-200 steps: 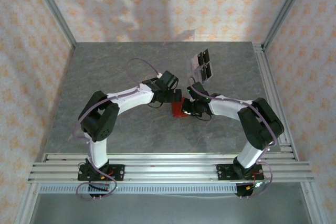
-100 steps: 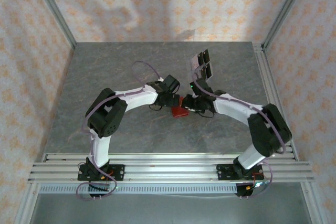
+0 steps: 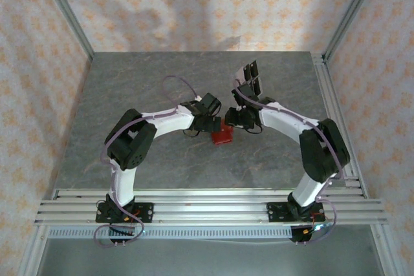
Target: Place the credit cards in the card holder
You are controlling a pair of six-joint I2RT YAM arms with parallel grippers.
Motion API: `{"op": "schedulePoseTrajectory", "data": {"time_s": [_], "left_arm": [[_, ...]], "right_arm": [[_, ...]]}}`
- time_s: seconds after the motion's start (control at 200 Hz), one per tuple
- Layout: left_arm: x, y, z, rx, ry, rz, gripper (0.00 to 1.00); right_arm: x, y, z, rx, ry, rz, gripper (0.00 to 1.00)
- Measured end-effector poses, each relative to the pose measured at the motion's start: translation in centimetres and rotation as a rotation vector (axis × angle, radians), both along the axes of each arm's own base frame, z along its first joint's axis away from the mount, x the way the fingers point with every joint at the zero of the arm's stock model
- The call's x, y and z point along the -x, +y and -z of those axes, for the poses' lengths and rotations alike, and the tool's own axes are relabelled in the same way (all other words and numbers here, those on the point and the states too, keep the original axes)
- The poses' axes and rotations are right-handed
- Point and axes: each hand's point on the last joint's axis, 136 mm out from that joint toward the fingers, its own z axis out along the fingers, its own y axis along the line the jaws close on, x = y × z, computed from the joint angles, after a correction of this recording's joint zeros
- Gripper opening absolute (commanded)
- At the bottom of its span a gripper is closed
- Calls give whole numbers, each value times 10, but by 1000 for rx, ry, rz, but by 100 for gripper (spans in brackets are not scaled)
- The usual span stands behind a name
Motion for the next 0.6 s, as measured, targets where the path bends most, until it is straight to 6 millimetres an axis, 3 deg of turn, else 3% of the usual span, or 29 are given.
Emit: {"op": "schedulePoseTrajectory", "data": {"time_s": [0.12, 0.285, 0.601], "left_arm": [[0, 0, 0, 2, -4, 2, 99], [0, 0, 0, 4, -7, 2, 99], [0, 0, 0, 6, -8, 2, 99]], "right_arm": [[-1, 1, 7, 22, 25, -22, 40], [-6, 8, 3, 21, 10, -45, 39], [-9, 11, 14, 63, 29, -73, 28]]}}
